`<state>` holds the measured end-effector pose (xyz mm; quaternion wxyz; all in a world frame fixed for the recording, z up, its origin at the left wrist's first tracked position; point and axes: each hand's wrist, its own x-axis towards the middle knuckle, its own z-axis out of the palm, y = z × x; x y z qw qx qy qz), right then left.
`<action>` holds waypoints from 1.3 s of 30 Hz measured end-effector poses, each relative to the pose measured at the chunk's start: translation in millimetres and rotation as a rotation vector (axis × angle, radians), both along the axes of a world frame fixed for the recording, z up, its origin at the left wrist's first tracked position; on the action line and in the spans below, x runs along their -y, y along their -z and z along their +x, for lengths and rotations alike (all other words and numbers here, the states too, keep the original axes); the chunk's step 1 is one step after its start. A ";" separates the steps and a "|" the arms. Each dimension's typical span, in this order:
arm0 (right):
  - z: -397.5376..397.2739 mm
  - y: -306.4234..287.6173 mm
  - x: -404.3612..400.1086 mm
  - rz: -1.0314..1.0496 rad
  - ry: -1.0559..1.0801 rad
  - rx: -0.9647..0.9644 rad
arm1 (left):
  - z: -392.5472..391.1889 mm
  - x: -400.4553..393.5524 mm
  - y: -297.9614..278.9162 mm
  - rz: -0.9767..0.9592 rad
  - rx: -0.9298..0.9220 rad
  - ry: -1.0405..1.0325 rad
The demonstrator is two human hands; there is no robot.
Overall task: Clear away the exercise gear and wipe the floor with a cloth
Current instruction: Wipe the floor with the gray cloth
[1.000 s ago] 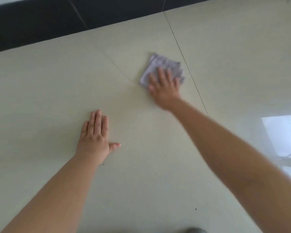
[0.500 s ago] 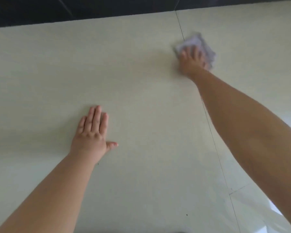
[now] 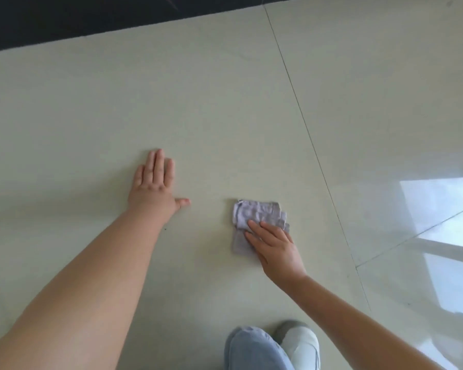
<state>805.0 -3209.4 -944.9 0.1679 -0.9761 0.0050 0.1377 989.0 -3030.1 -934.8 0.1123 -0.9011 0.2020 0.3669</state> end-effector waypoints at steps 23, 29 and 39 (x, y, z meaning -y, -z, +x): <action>28.6 -579.1 -61.4 0.615 0.482 -0.238 | -97.5 -56.5 -555.8 -0.754 -0.512 -0.913; 72.9 -727.0 -78.7 0.666 0.124 -0.140 | -108.8 -70.2 -712.6 -0.985 -0.245 -1.078; 55.9 -865.1 -258.0 0.447 -0.643 -0.074 | -216.1 -207.5 -875.0 -0.861 0.659 -1.371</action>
